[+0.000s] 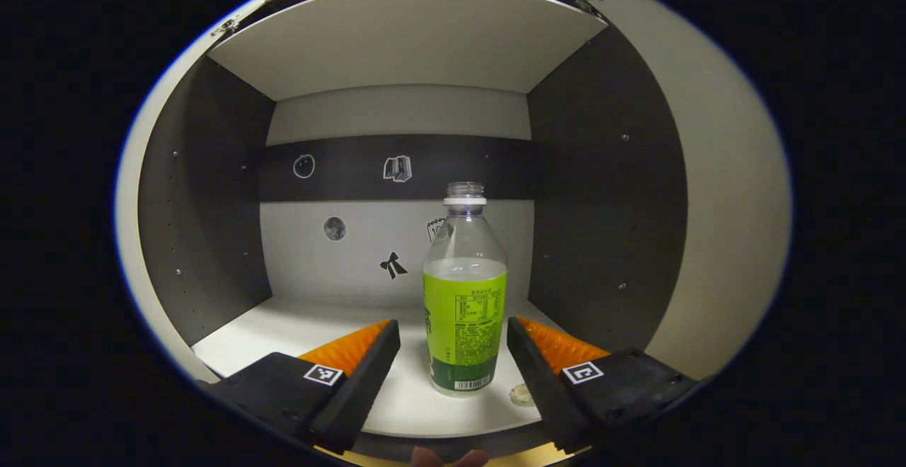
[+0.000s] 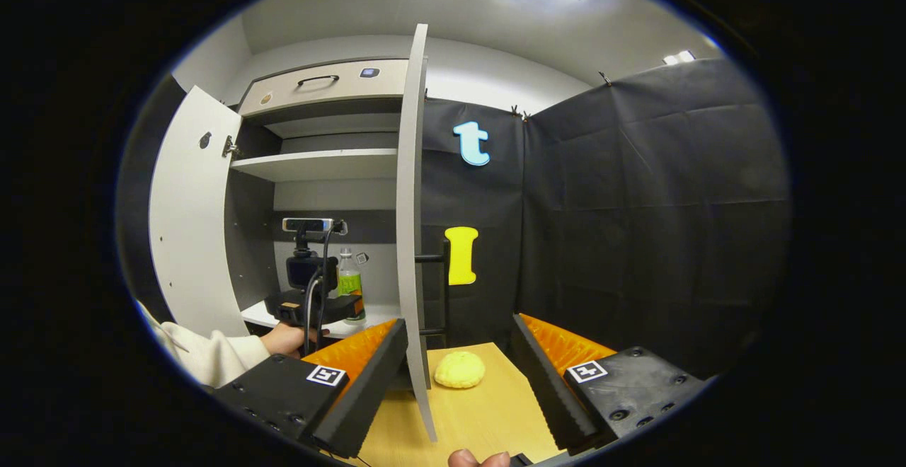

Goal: Grasp the bottle in the cabinet with the left hand and place it on the coaster, then close the right door with the right hand and the left door with the left hand.

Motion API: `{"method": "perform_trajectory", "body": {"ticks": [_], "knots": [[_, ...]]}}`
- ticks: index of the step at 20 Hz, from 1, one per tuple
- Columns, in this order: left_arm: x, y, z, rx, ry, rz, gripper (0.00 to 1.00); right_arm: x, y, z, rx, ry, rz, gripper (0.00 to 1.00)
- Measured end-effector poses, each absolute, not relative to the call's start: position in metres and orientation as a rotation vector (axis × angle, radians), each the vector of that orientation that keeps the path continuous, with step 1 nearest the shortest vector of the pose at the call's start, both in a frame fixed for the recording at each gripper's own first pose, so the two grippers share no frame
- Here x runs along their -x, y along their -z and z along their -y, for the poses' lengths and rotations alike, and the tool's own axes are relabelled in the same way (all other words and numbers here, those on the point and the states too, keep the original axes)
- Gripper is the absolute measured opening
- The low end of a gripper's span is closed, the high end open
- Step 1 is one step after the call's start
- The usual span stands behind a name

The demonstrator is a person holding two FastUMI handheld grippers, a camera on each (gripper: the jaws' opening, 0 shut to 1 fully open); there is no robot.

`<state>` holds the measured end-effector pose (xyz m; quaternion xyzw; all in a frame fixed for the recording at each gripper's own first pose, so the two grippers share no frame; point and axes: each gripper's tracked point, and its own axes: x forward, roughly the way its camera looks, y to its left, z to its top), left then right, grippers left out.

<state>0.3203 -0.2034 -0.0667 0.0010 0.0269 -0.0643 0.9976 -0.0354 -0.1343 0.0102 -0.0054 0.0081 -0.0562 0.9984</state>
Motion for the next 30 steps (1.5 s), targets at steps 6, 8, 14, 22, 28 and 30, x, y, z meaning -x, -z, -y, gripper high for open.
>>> {"method": "perform_trajectory", "body": {"ticks": [6,8,14,22,28,30], "knots": [[-0.349,0.068,0.213,0.014,0.133,-0.051,0.90,0.034,-0.005,0.148,0.026,0.124,-0.025,0.98],[-0.346,0.067,0.214,0.012,0.143,-0.051,0.80,0.035,-0.005,0.152,0.023,0.135,-0.023,0.98],[-0.311,0.052,0.201,0.044,0.165,-0.029,0.79,0.035,-0.006,0.152,0.009,0.131,-0.011,0.98],[-0.176,0.041,0.145,0.067,0.178,0.032,0.79,0.038,-0.013,0.134,0.032,0.086,0.035,0.98],[-0.078,0.088,0.103,0.027,0.131,0.012,0.79,0.043,-0.020,0.118,0.064,0.051,0.074,0.97],[-0.050,0.115,0.097,0.044,0.124,-0.010,0.79,0.045,-0.022,0.111,0.066,0.040,0.084,0.97]]}}
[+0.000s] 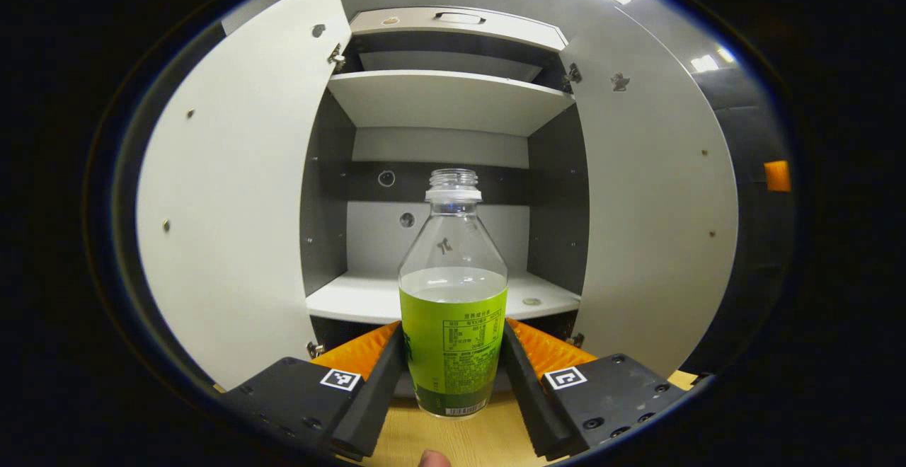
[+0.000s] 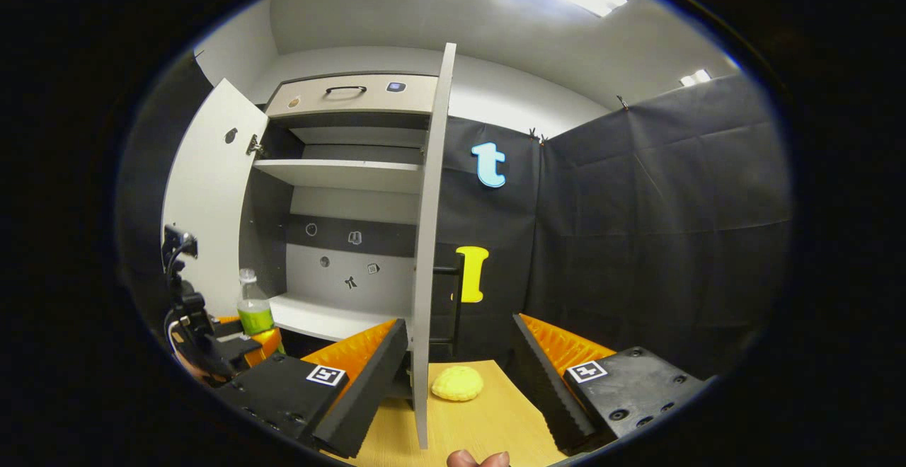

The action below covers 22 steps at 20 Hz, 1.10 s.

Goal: Grasp the bottle in the cabinet with the left hand and place it on the coaster, then close the right door with the right hand and the left door with the left hand.

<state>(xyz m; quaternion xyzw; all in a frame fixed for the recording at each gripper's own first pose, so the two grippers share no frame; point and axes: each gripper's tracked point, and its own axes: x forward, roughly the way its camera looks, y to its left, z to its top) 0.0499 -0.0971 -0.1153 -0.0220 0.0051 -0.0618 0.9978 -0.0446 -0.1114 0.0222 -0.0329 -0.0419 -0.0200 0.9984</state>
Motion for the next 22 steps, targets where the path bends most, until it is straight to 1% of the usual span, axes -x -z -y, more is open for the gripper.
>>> {"method": "perform_trajectory", "body": {"ticks": [4,9,15,20,22], "knots": [[0.000,0.165,0.098,0.074,0.141,-0.023,0.79,0.049,-0.024,0.102,0.069,0.028,0.091,0.97],[0.036,0.236,0.101,0.029,0.150,-0.076,0.80,0.057,-0.021,0.099,0.080,0.027,0.080,0.97],[0.060,0.317,0.112,0.012,0.179,-0.155,0.80,0.061,-0.014,0.104,0.059,0.041,0.042,0.98],[0.062,0.352,0.119,0.040,0.212,-0.163,0.80,0.059,-0.010,0.103,0.042,0.040,0.011,0.98],[0.058,0.362,0.115,0.046,0.202,-0.163,0.80,0.060,-0.010,0.101,0.057,0.034,0.001,0.97]]}}
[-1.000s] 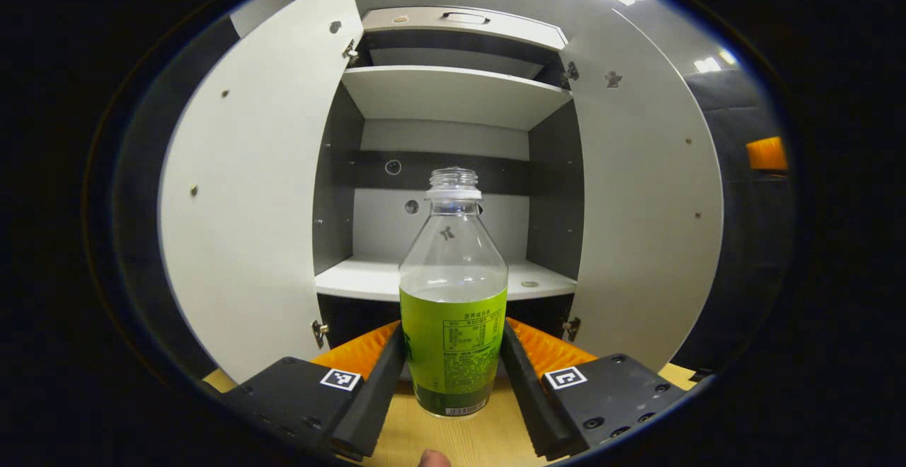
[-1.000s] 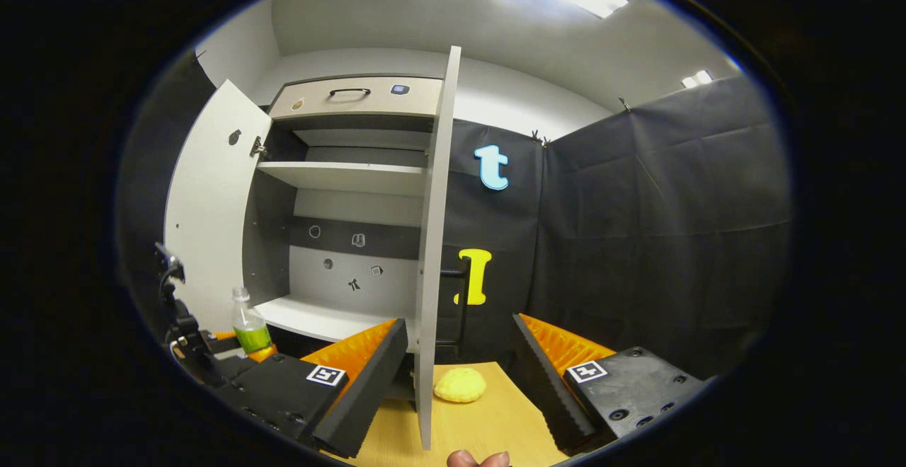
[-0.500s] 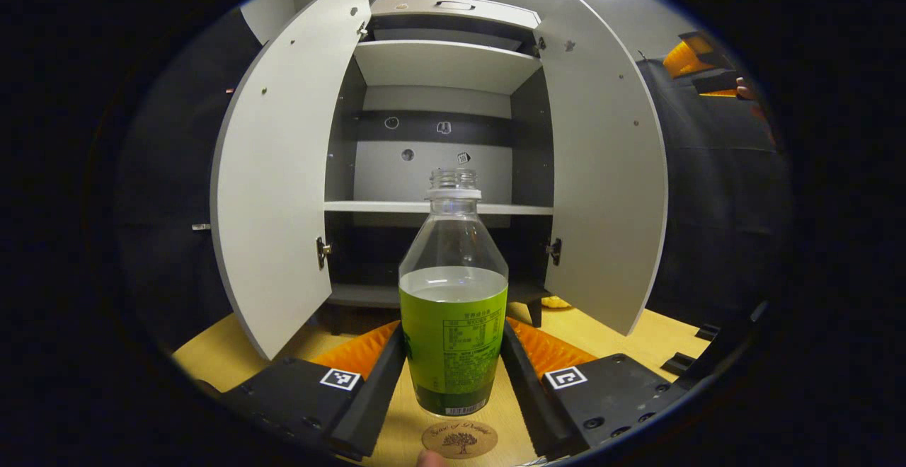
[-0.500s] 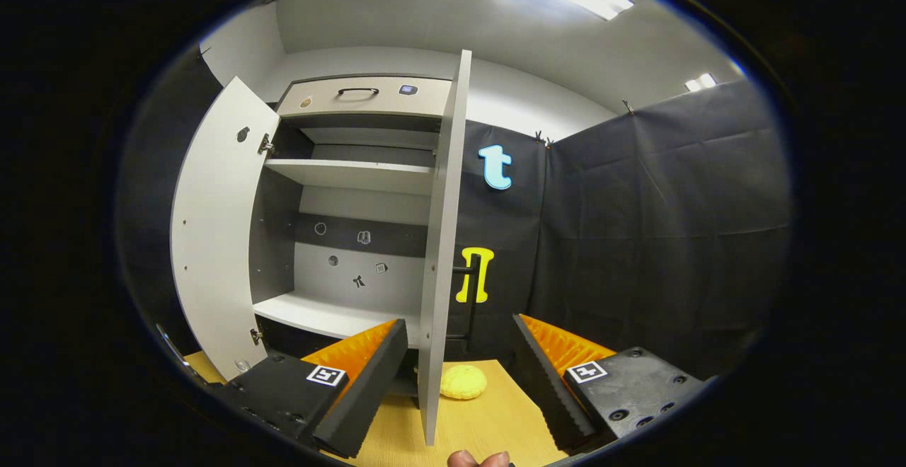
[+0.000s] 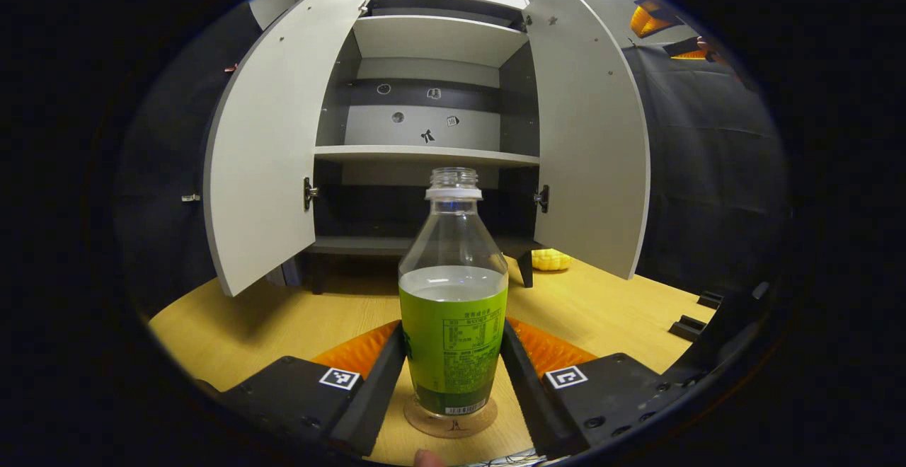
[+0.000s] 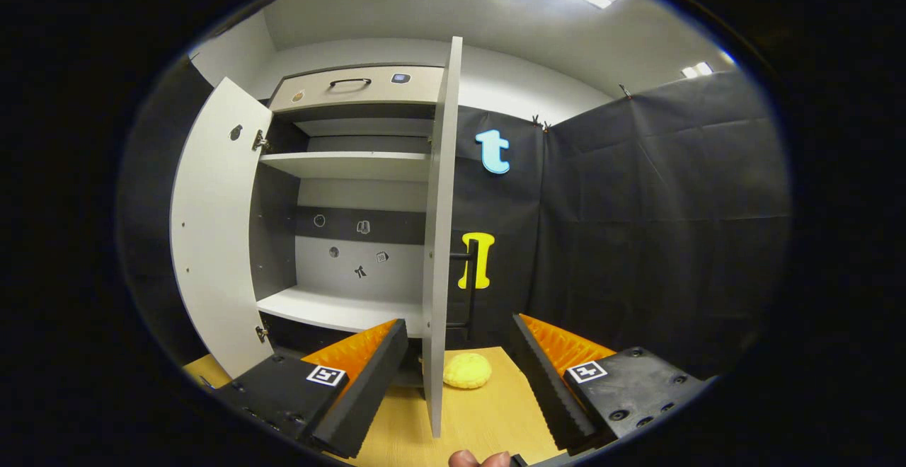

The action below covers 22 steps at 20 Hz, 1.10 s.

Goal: Grasp the bottle in the cabinet with the left hand and place it on the coaster, then close the right door with the right hand and the left door with the left hand.

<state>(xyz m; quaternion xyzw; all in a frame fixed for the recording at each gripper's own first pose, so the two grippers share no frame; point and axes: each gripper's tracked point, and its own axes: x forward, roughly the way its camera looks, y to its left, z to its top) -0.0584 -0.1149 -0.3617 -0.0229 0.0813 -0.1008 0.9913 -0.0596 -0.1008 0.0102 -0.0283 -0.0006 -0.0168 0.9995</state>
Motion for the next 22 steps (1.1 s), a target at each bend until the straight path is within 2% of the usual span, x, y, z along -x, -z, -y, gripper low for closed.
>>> {"method": "perform_trajectory", "body": {"ticks": [9,13,15,16,22], "knots": [[0.058,0.382,0.123,0.033,0.231,-0.156,0.81,0.056,-0.010,0.089,0.102,0.013,-0.014,0.97],[0.062,0.394,0.122,0.034,0.226,-0.200,0.81,0.056,-0.009,0.084,0.118,0.007,-0.014,0.97],[0.061,0.396,0.124,0.038,0.229,-0.218,0.87,0.056,-0.007,0.082,0.122,0.005,-0.015,0.98],[0.065,0.396,0.128,0.038,0.246,-0.225,0.98,0.055,-0.007,0.082,0.121,0.006,-0.016,0.97],[0.098,0.389,0.115,0.039,0.287,-0.253,0.98,0.054,0.000,0.080,0.109,0.006,-0.020,0.98]]}}
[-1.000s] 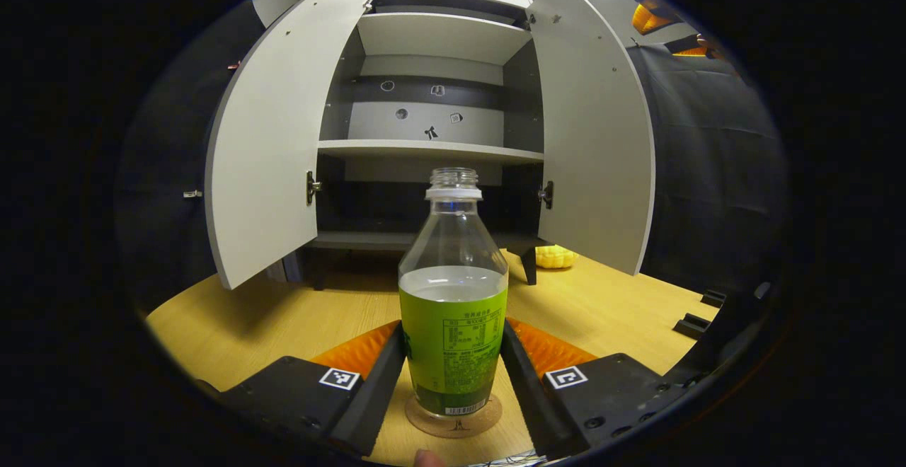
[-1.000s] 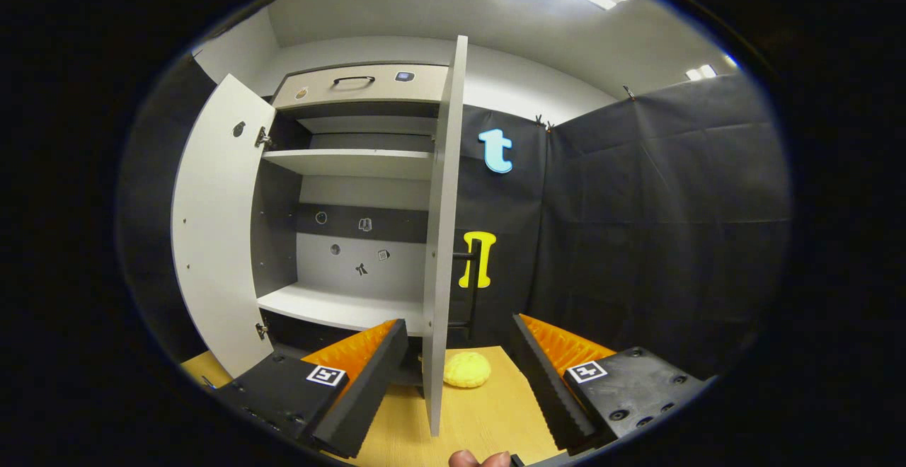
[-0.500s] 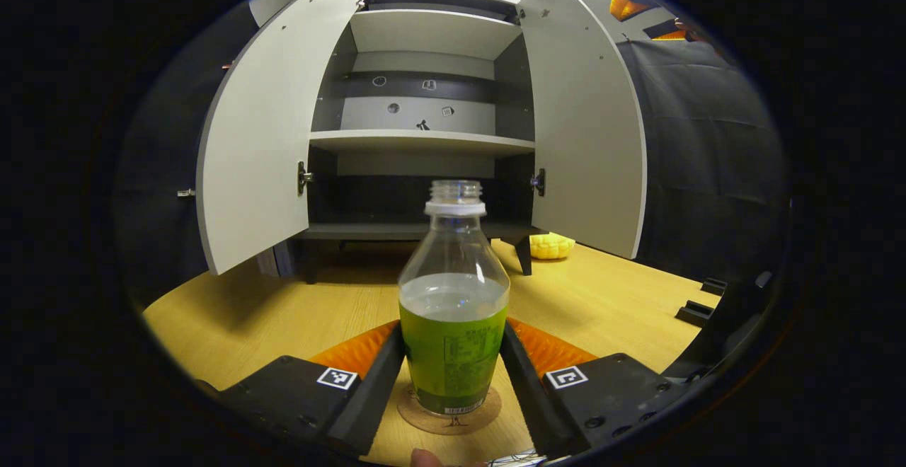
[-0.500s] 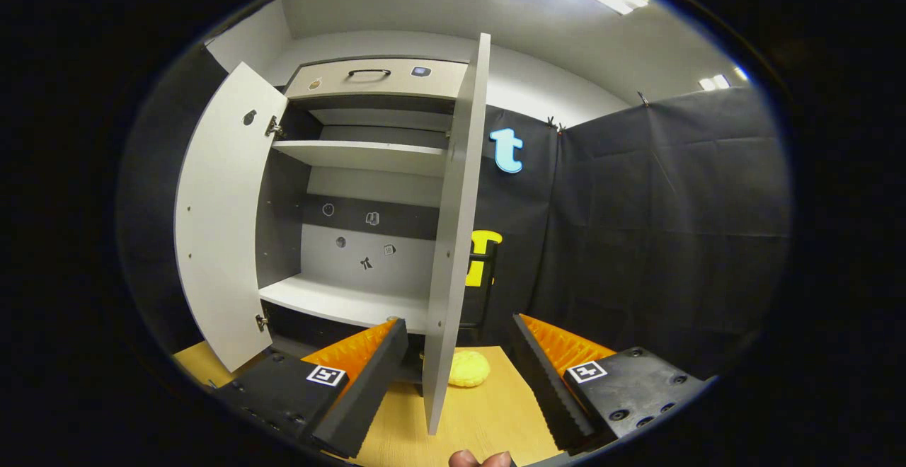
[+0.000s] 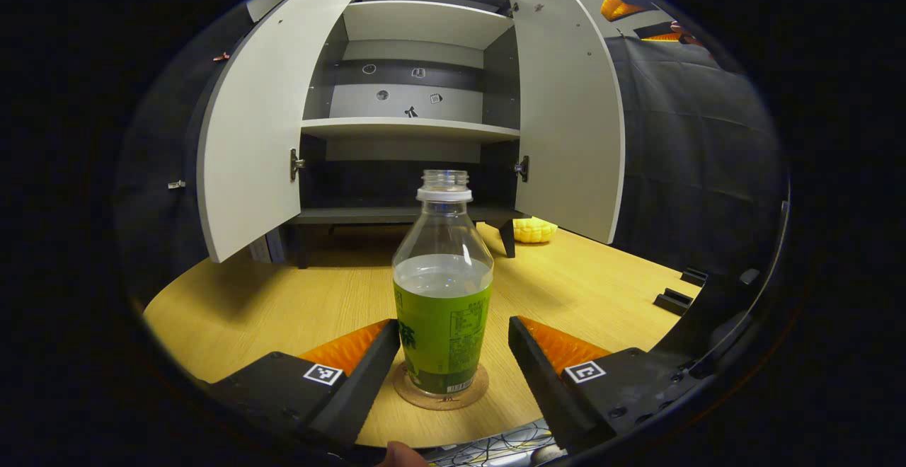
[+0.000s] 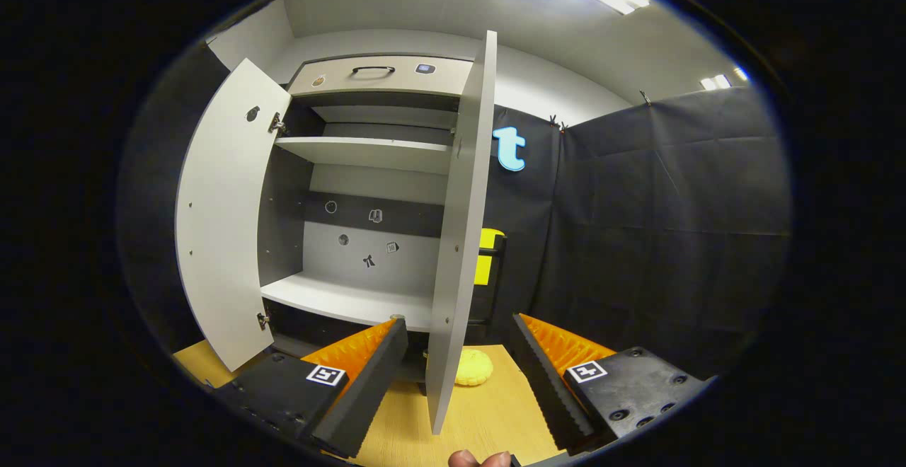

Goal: Grasp the bottle in the cabinet with the left hand and place it on the coaster, then close the right door with the right hand and the left door with the left hand.

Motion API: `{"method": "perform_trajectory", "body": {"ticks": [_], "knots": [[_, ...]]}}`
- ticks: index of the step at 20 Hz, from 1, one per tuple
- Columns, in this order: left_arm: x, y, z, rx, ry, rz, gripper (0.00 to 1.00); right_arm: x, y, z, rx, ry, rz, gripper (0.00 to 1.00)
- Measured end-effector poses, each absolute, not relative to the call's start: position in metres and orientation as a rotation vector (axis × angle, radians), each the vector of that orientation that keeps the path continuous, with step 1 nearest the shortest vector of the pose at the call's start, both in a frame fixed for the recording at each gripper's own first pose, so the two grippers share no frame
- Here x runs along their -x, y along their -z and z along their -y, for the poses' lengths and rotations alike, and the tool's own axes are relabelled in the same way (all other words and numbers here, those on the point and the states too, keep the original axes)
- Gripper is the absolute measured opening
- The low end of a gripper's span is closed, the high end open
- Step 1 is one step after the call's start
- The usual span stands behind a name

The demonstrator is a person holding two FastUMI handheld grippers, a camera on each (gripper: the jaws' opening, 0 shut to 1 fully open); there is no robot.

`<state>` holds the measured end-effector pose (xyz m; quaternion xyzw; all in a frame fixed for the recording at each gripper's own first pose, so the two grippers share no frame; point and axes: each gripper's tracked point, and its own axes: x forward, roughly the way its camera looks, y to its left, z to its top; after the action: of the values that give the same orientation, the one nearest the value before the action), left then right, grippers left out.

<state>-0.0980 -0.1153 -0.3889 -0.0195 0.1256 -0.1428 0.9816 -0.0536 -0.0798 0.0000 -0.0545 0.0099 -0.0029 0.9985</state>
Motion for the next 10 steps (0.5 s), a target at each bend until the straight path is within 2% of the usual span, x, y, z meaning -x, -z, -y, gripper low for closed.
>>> {"method": "perform_trajectory", "body": {"ticks": [6,10], "knots": [[0.128,0.349,0.072,0.029,0.208,-0.251,0.97,0.050,0.006,0.093,0.101,0.028,-0.019,0.98],[0.131,0.291,0.021,0.048,0.075,-0.225,0.96,0.046,0.002,0.107,0.088,0.038,-0.004,0.97]]}}
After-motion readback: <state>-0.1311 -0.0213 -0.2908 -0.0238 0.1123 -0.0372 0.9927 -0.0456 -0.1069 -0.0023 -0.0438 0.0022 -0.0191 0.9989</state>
